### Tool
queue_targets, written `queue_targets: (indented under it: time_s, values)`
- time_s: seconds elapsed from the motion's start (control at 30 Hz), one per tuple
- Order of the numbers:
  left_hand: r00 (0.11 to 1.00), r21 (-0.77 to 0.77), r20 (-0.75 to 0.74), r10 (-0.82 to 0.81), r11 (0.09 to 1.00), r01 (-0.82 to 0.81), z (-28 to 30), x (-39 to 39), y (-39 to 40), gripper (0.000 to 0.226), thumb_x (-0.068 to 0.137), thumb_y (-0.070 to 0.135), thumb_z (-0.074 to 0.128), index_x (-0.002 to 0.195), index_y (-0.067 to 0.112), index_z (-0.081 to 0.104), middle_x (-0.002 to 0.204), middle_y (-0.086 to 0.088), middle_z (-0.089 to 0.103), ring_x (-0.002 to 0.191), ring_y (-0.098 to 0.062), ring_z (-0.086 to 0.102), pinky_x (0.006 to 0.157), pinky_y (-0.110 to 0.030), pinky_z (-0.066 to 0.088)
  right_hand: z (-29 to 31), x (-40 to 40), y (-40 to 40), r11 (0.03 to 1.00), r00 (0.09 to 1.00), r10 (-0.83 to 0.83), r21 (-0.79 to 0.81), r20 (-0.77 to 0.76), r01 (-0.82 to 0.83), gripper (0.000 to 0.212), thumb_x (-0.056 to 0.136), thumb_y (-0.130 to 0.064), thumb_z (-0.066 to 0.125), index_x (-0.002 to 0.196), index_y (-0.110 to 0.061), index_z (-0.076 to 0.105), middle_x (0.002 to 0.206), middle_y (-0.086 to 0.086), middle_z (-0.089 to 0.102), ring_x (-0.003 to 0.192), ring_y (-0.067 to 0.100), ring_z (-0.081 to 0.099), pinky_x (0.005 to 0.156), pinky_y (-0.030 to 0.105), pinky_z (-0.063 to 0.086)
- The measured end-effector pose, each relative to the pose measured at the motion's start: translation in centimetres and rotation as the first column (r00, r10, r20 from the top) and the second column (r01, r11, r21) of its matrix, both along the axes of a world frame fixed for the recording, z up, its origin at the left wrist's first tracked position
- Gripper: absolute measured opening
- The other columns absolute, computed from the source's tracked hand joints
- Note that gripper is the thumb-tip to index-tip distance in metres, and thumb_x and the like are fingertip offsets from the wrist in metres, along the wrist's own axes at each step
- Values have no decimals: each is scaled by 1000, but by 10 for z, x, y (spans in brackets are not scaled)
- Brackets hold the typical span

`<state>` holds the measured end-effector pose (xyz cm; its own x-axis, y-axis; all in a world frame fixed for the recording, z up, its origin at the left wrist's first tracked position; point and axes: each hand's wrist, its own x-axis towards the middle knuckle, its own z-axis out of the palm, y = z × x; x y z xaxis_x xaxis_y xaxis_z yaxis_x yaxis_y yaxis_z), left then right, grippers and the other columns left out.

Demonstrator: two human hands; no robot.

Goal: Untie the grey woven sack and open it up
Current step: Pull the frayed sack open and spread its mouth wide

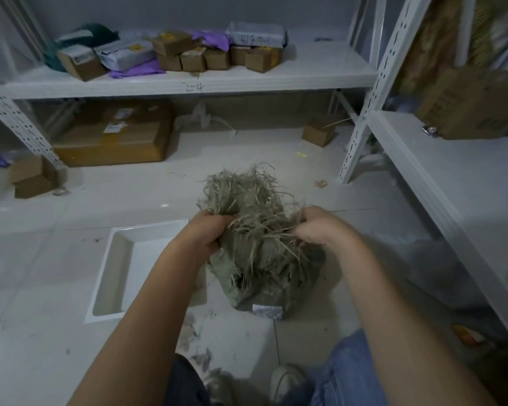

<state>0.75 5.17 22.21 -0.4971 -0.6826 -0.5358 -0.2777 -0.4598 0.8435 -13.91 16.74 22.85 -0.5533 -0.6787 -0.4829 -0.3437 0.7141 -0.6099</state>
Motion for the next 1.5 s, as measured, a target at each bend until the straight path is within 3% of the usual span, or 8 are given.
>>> queue_targets:
  time_s: [0.2, 0.33, 0.43, 0.63, 0.87, 1.07, 1.2, 1.5]
  values:
    - [998, -82, 52, 27, 996, -23, -6, 6, -18, 12, 88, -2, 55, 80, 6, 59, 79, -13, 61, 70, -23, 58, 76, -38, 52, 8, -17, 18, 958, 976, 179, 249, -124, -144, 28, 78, -22, 69, 102, -13, 56, 98, 11, 57, 82, 22, 53, 61, 25, 38]
    - [993, -152, 95, -70, 985, 84, -8, 4, -17, 10, 86, 1, 60, 95, 5, 62, 80, -11, 64, 74, -23, 62, 81, -40, 54, 19, -18, 15, 982, 989, 10, -183, -146, -37, 57, 74, -42, 75, 116, -16, 48, 114, -2, 39, 105, 13, 43, 89, 28, 39]
    - [974, -178, 139, -178, 963, 201, -4, 3, -15, 12, 86, 9, 63, 97, 5, 64, 89, -15, 68, 83, -28, 65, 85, -40, 54, 19, -6, 2, 898, 988, -99, -438, -114, 40, 43, 76, -48, 69, 98, -15, 51, 99, 0, 53, 91, 14, 51, 76, 27, 43]
    - [928, -187, 143, -343, 912, 366, 5, -2, -5, 23, 82, 10, 68, 101, -2, 64, 89, -11, 71, 78, -23, 68, 66, -25, 59, -10, 12, -23, 952, 900, 275, -34, -337, -304, 61, 72, -55, 68, 114, -14, 50, 111, 4, 61, 98, 23, 59, 85, 39, 51]
    - [934, -236, 173, -312, 908, 346, 11, 0, -3, 8, 82, -3, 63, 84, 4, 61, 70, -6, 61, 60, -15, 57, 59, -25, 46, -19, 17, -28, 938, 926, 345, 26, -150, -345, 47, 82, -48, 58, 108, -8, 63, 108, 16, 68, 91, 26, 65, 84, 34, 52]
    - [955, -343, 95, -282, 891, 297, 21, -1, -1, 34, 73, -19, 61, 100, 1, 62, 85, -9, 67, 79, -23, 64, 63, -25, 55, 3, 22, -31, 938, 858, 224, -136, -461, -318, 31, 83, -40, 59, 89, -9, 59, 103, 14, 53, 108, 28, 47, 90, 38, 43]
    - [967, -350, 114, -228, 902, 254, 26, 0, -2, 37, 72, -23, 51, 97, 2, 61, 95, -14, 64, 89, -28, 61, 77, -34, 53, 12, 18, -28, 907, 937, -27, -402, -347, -123, 32, 86, -32, 55, 70, -4, 51, 67, 13, 51, 66, 29, 53, 61, 32, 35]
    - [977, -360, 209, 50, 932, 29, 28, 13, -21, 22, 76, -11, 61, 96, -2, 64, 94, -20, 61, 92, -33, 62, 95, -51, 51, 20, 8, -19, 791, 971, -227, -569, 71, 227, 28, 86, -21, 51, 65, -16, 33, 54, -2, 26, 39, 7, 26, 35, 19, 19]
